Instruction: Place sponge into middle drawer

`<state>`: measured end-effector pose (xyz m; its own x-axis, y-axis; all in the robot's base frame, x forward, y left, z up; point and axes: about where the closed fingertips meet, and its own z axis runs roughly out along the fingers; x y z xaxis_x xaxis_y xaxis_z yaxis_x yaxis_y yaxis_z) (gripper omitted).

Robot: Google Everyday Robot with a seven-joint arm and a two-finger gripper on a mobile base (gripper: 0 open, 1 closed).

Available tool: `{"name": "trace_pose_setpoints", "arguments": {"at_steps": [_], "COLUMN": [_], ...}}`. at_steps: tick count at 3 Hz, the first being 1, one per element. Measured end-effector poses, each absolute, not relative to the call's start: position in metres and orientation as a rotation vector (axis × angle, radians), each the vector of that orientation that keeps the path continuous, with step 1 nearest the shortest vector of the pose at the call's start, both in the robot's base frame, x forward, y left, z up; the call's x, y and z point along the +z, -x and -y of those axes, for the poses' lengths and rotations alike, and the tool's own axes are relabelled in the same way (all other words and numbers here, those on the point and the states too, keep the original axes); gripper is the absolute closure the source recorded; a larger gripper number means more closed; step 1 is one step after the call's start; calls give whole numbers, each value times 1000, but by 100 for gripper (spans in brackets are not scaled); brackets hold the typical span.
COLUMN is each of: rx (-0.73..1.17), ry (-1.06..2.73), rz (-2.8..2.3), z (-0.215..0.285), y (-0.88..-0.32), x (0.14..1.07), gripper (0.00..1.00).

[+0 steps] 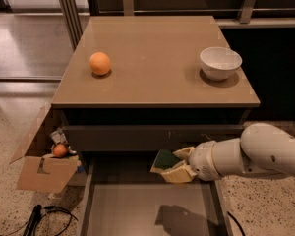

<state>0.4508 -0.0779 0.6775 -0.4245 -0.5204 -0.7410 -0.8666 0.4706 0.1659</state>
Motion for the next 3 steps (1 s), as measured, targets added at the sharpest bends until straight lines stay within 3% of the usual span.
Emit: {"name": "trace_pose_setpoints", "arguments": {"at_steps": [3], "rx": [579], "ry": [1205], "rz": [-2086], "z": [68], "y": [-454], "x": [569], "gripper": [100]}}
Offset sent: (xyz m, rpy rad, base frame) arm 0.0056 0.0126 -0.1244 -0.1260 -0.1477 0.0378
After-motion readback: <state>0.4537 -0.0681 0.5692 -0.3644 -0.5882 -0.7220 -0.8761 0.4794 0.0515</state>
